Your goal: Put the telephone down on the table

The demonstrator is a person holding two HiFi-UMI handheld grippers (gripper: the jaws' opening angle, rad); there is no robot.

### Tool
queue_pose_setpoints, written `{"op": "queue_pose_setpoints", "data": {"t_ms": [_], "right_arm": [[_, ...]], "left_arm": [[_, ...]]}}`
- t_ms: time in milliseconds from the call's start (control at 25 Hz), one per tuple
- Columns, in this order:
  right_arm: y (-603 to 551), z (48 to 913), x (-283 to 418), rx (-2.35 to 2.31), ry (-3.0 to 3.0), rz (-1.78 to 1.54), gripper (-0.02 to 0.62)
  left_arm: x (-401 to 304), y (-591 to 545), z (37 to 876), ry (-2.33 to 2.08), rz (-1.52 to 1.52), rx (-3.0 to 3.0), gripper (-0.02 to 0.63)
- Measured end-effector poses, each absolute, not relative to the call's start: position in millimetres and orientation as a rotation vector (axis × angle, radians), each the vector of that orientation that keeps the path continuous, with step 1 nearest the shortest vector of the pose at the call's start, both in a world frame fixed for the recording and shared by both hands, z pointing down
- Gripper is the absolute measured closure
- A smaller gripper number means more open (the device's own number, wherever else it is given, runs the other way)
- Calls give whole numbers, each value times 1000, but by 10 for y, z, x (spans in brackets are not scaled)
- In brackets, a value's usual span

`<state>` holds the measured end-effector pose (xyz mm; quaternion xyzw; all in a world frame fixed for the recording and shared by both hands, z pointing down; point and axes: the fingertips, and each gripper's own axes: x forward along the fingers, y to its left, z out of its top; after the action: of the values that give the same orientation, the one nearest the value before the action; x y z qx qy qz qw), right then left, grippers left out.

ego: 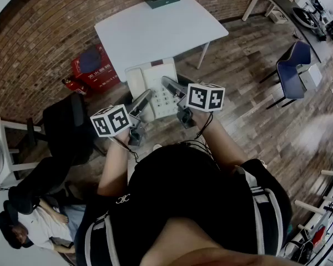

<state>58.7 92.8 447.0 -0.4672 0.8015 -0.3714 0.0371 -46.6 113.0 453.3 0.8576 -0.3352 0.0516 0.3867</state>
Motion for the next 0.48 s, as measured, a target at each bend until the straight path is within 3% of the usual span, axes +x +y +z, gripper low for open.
{"op": "queue_pose_setpoints", "data": {"t_ms": [480], "right_arm": [[925,4482,592,-1418,2460,-1172,367]], "left_arm": [[-415,1117,4506,-865,122,2182,249]]}}
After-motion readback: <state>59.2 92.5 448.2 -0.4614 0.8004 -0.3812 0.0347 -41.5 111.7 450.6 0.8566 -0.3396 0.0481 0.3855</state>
